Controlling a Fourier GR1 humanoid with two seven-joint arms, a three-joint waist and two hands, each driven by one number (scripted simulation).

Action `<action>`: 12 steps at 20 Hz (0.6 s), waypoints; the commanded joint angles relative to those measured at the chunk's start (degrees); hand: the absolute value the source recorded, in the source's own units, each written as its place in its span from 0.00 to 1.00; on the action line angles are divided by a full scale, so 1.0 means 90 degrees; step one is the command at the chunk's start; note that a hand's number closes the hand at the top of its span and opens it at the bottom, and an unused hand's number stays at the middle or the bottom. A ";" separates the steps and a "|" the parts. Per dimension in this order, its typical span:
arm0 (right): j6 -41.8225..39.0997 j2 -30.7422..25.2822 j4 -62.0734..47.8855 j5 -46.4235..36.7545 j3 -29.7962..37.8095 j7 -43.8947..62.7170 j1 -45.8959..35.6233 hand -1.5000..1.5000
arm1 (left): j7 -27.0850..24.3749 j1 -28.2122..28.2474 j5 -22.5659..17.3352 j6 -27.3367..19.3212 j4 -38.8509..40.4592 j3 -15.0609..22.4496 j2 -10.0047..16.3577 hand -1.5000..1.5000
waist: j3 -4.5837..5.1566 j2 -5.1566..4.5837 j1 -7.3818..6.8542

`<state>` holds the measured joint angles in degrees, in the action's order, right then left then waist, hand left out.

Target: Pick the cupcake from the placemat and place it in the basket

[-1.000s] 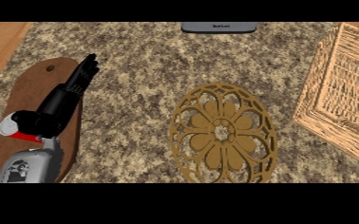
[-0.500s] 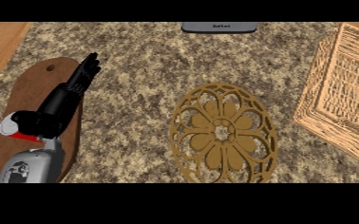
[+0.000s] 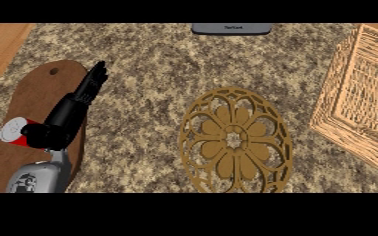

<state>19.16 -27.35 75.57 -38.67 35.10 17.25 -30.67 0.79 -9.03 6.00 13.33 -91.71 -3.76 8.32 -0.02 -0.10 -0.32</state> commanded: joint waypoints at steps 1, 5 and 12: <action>0.0298 -0.0283 -0.0669 0.0429 0.0213 -0.0660 0.0096 0.00 | -0.0152 0.0440 -0.0246 0.0343 -0.0277 -0.0260 0.0317 0.50 | 0.0000 0.0007 -0.0014; 0.0236 -0.0527 -0.0768 0.0336 -0.0257 -0.0524 -0.0230 0.00 | 0.0278 -0.0228 -0.0426 0.0456 0.0003 -0.0415 0.0410 0.50 | 0.0002 0.0007 0.0011; 0.0133 -0.0837 -0.1024 0.1532 0.0225 -0.1117 -0.0525 0.00 | 0.0119 -0.0063 -0.0125 0.0175 -0.0042 -0.0137 0.0106 0.50 | 0.0000 0.0002 0.0001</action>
<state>20.17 -33.54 69.65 -29.57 35.34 10.20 -32.89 2.19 -8.75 4.95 14.47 -93.03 -4.67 8.85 -0.01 0.01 -0.19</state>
